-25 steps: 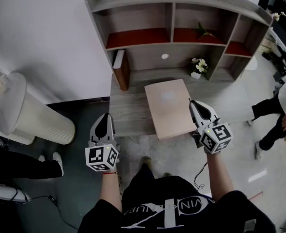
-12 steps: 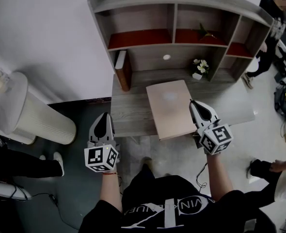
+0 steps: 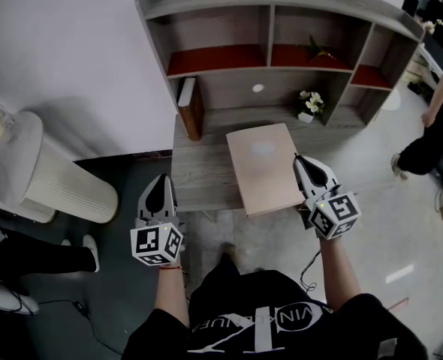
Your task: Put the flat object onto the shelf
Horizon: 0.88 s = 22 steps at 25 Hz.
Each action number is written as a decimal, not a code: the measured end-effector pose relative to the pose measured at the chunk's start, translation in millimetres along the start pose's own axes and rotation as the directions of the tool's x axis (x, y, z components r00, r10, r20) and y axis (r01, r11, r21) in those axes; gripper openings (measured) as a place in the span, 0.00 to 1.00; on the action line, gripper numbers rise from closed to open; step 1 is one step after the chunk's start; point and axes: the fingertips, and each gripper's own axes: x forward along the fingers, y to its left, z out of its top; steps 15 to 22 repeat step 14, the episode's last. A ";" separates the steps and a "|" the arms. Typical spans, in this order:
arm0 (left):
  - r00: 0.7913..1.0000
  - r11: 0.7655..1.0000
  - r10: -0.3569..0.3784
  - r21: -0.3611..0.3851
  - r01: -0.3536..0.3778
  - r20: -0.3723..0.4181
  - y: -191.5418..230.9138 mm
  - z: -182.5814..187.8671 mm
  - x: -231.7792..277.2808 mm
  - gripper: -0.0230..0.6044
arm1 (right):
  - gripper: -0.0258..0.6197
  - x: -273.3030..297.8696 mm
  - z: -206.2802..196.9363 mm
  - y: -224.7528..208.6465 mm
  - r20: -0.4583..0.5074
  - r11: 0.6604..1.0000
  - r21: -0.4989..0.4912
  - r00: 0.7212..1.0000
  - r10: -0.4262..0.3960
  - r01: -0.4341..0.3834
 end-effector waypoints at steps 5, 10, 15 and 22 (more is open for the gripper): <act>1.000 1.000 -0.002 0.000 0.002 -0.002 -0.6 -0.5 0.9 0.05 | 0.05 -0.9 -0.4 -0.7 0.001 1.000 0.003 1.000 -0.005 0.005; 1.000 1.000 -0.003 0.002 0.003 -0.003 -2.7 0.5 1.0 0.05 | 0.05 -3.3 -0.1 -2.7 0.005 1.000 0.009 1.000 -0.009 0.009; 1.000 1.000 -0.004 0.001 0.004 -0.004 -3.0 1.4 0.7 0.05 | 0.05 -3.8 -0.9 -3.6 0.004 1.000 0.015 1.000 -0.011 0.011; 1.000 1.000 -0.004 0.001 0.004 -0.004 -3.0 1.4 0.7 0.05 | 0.05 -3.8 -0.9 -3.6 0.004 1.000 0.015 1.000 -0.011 0.011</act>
